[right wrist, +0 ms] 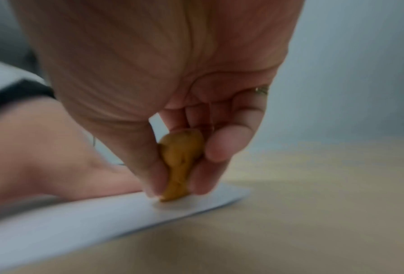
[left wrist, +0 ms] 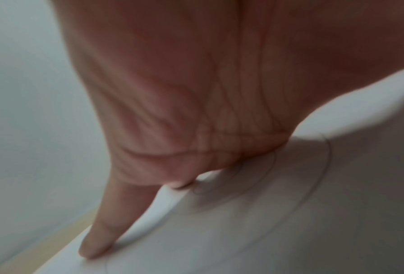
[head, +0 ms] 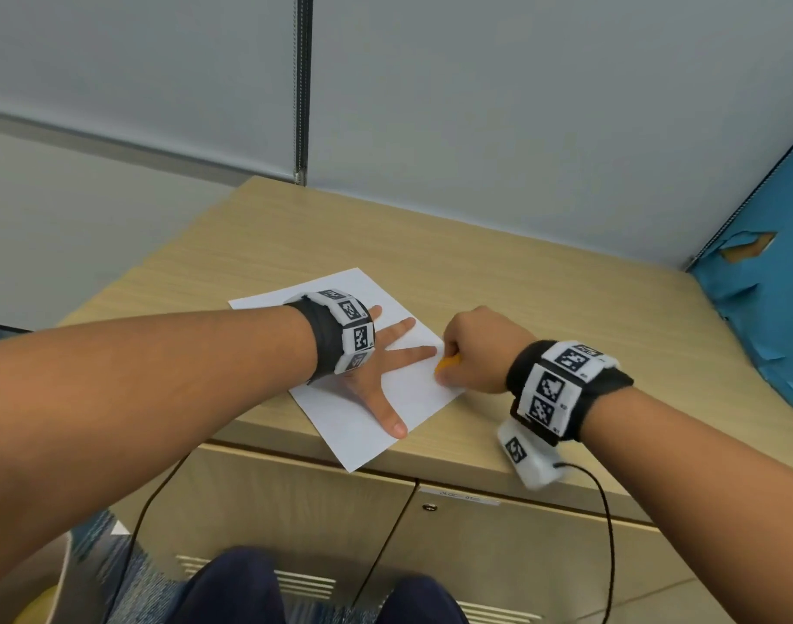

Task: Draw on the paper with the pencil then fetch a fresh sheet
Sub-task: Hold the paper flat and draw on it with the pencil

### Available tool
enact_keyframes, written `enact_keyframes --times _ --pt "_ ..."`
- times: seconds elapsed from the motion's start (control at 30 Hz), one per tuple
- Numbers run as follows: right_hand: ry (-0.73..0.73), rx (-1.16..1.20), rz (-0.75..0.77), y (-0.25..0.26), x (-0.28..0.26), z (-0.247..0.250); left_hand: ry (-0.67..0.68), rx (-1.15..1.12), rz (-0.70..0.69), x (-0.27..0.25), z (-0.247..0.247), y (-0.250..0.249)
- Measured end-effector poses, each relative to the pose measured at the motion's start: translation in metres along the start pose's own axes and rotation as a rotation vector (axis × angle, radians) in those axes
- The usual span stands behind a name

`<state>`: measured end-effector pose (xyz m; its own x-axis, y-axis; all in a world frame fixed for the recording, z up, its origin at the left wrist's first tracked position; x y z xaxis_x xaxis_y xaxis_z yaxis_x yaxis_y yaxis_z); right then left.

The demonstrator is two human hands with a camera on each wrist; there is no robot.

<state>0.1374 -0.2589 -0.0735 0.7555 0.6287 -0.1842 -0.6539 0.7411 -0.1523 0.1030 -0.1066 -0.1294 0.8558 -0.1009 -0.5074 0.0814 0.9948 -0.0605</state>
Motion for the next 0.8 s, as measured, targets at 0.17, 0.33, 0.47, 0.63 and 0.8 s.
enact_keyframes --times 0.17,0.33,0.47,0.63,0.8 --pt "-0.002 -0.022 0.144 0.034 -0.02 -0.011 0.006 0.006 0.0 -0.002 0.001 0.0" --pt "-0.025 0.022 -0.059 -0.001 -0.004 -0.001 -0.01 0.014 0.003 0.0 -0.001 -0.003" --pt "0.0 -0.039 0.11 0.041 -0.02 -0.007 0.016 0.007 0.011 -0.007 0.002 -0.002" --pt "0.008 0.013 -0.017 0.014 -0.009 -0.002 0.017 -0.013 0.018 -0.01 0.001 -0.004" --pt "0.019 -0.041 0.122 0.05 -0.025 -0.006 0.016 0.001 0.01 -0.01 0.003 -0.002"
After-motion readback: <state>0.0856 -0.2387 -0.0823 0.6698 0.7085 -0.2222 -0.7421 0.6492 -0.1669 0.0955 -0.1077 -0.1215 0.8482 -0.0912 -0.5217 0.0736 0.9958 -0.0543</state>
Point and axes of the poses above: each hand's wrist, its own x-axis towards the middle knuckle, its own z-axis out of the back of the hand, y = z × x, the point moved 3 cm from there along x, towards the middle knuckle, and after that the axes turned 14 degrees about -x, right-handed, at the moved point
